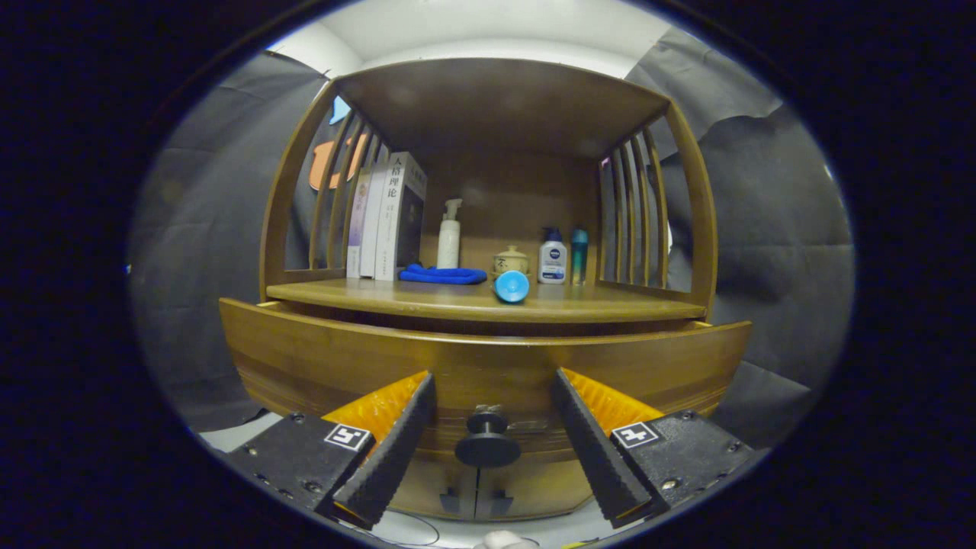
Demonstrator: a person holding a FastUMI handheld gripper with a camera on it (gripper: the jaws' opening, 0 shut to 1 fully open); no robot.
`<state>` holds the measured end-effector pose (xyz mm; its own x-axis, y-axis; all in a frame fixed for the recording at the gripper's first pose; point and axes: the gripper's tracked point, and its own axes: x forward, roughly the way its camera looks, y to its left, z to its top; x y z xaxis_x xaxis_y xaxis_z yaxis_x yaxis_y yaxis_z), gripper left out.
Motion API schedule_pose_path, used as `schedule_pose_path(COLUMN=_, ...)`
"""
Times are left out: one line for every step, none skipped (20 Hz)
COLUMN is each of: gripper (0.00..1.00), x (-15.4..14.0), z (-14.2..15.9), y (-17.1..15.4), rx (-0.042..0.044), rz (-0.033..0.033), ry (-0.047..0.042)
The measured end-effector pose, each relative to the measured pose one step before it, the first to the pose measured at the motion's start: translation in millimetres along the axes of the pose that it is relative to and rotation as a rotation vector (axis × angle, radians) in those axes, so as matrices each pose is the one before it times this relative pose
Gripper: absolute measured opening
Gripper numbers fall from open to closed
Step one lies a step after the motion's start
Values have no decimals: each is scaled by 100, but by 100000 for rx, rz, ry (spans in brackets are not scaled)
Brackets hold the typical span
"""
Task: Pull open the drawer, take out the items inside it, and place them on the countertop above the cabinet.
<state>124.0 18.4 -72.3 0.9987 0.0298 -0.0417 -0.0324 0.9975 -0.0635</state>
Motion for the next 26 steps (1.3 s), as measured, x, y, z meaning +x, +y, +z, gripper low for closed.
schedule_pose_path(gripper=100, x=441, z=81, y=11, rx=145, rz=101, ry=-119)
schedule_pose_path(gripper=100, x=325, z=88, y=-102, rx=159, rz=85, ry=-42)
schedule_pose_path(gripper=100, x=478, z=116, y=46, rx=520, rz=-36, ry=129)
schedule_pose_path(gripper=100, x=416, z=-10, y=55, rx=138, rz=-176, ry=315)
schedule_pose_path(gripper=100, x=509, z=119, y=49, rx=51, rz=-189, ry=77)
schedule_pose_path(gripper=100, x=403, z=-2, y=-88, rx=-202, rz=-29, ry=218)
schedule_pose_path(gripper=100, x=437, z=78, y=-16, rx=-151, rz=86, ry=152)
schedule_pose_path(gripper=100, x=502, z=37, y=0, rx=397, rz=15, ry=30)
schedule_pose_path(gripper=100, x=551, z=147, y=-26, rx=382, rz=163, ry=712)
schedule_pose_path(gripper=100, x=386, z=-88, y=-42, rx=221, rz=117, ry=452)
schedule_pose_path(gripper=100, x=429, z=96, y=-37, rx=-101, rz=116, ry=380)
schedule_pose_path(gripper=100, x=594, z=84, y=-29, rx=193, rz=2, ry=1063)
schedule_pose_path(gripper=100, x=180, z=121, y=53, rx=1249, rz=-407, ry=64)
schedule_pose_path(gripper=100, x=-240, z=29, y=-76, rx=1044, rz=-195, ry=210)
schedule_pose_path(gripper=100, x=-207, z=36, y=-52, rx=146, rz=178, ry=-974)
schedule_pose_path(gripper=100, x=46, z=72, y=99, rx=673, rz=382, ry=208)
schedule_pose_path(gripper=100, x=-183, z=-28, y=-8, rx=1185, rz=464, ry=902)
schedule_pose_path(gripper=100, x=-497, z=118, y=12, rx=1550, rz=370, ry=399)
schedule_pose_path(gripper=100, x=-837, z=577, y=-97, rx=937, rz=459, ry=-2251)
schedule_pose_path(gripper=100, x=-1094, z=605, y=-198, rx=-451, rz=-11, ry=-2235)
schedule_pose_path(gripper=100, x=-1624, z=404, y=-401, rx=-2134, rz=-1103, ry=-927)
schedule_pose_path(gripper=100, x=-2426, z=651, y=-459, rx=-1481, rz=-499, ry=-1928)
schedule_pose_path(gripper=100, x=-2210, z=995, y=-275, rx=-895, rz=-235, ry=-2162)
schedule_pose_path(gripper=100, x=-1830, z=1224, y=124, rx=-312, rz=256, ry=-2210)
schedule_pose_path(gripper=100, x=-1826, z=915, y=-110, rx=185, rz=-219, ry=-1129)
schedule_pose_path(gripper=100, x=-1474, z=788, y=41, rx=366, rz=742, ry=-896)
